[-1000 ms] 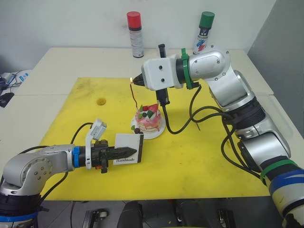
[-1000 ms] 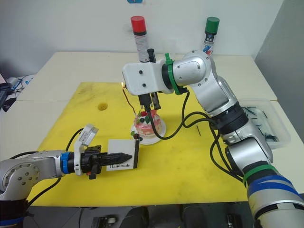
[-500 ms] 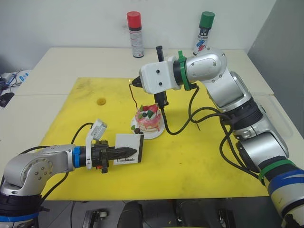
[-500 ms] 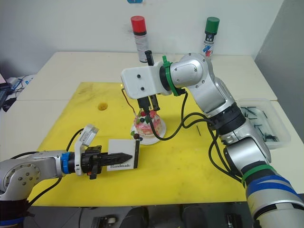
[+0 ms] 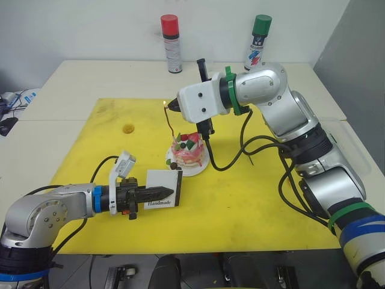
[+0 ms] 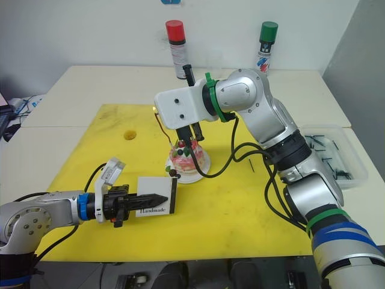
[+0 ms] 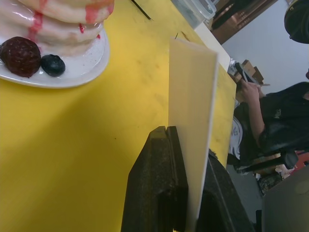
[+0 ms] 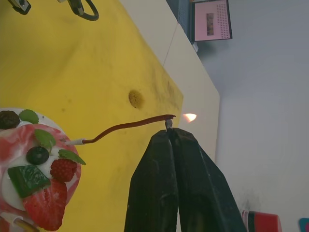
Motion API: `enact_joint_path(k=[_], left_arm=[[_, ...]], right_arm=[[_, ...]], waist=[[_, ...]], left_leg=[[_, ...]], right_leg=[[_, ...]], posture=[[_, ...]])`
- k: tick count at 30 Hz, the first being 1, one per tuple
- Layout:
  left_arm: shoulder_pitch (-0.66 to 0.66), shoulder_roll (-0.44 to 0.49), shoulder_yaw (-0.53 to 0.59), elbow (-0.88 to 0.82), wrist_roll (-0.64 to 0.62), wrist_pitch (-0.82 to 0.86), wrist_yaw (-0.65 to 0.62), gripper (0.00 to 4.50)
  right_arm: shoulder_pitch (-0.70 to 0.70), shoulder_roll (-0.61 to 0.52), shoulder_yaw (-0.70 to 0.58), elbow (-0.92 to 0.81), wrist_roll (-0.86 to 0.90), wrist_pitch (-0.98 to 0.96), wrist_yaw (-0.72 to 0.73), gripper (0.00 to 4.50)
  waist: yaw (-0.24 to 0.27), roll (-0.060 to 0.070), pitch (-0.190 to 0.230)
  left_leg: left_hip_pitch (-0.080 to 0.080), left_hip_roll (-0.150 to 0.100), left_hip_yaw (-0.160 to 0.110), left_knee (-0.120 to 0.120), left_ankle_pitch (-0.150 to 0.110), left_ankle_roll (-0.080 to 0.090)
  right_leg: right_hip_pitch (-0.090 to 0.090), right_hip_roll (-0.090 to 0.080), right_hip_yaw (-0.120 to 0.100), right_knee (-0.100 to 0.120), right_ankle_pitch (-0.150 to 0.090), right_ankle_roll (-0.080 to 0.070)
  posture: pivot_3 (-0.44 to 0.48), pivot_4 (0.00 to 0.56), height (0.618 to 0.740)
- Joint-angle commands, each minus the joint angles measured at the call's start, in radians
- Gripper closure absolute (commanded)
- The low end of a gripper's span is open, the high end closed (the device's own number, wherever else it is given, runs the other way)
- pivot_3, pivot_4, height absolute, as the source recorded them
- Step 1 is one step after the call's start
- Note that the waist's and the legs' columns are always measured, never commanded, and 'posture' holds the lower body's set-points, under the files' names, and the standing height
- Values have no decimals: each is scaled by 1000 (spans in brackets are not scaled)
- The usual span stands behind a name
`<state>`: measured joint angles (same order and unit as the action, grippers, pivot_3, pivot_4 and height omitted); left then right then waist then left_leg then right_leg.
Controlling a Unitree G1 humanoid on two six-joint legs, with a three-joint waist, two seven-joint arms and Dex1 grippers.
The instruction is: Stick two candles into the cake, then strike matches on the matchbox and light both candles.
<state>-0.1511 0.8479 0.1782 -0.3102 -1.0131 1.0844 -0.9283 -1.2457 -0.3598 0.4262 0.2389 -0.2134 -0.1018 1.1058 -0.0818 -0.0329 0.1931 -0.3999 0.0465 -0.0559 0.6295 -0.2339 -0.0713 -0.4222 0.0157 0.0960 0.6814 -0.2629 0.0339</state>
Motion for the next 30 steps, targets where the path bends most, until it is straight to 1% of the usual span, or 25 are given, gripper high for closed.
enact_joint_path(k=[1,26,30], left_arm=[[-1,-4,0,-15,2,-10,-4,4500],[4,0,6,-14,9,-11,-5,4500],[-5,-2,0,-10,11,-11,-5,4500]], right_arm=[[-13,-1,-11,-11,3,-13,-4,4447],[-7,-1,-13,-15,1,-11,-8,4447],[-34,-23,-46,18,1,-7,-27,4447]], waist=[[0,0,0],[0,0,0],[0,0,0]], left_leg=[[0,0,0,0,0,0],[0,0,0,0,0,0],[0,0,0,0,0,0]], right_leg=[[0,0,0,0,0,0],[0,0,0,0,0,0],[0,0,0,0,0,0]], posture=[[0,150,740],[0,150,740],[0,150,740]])
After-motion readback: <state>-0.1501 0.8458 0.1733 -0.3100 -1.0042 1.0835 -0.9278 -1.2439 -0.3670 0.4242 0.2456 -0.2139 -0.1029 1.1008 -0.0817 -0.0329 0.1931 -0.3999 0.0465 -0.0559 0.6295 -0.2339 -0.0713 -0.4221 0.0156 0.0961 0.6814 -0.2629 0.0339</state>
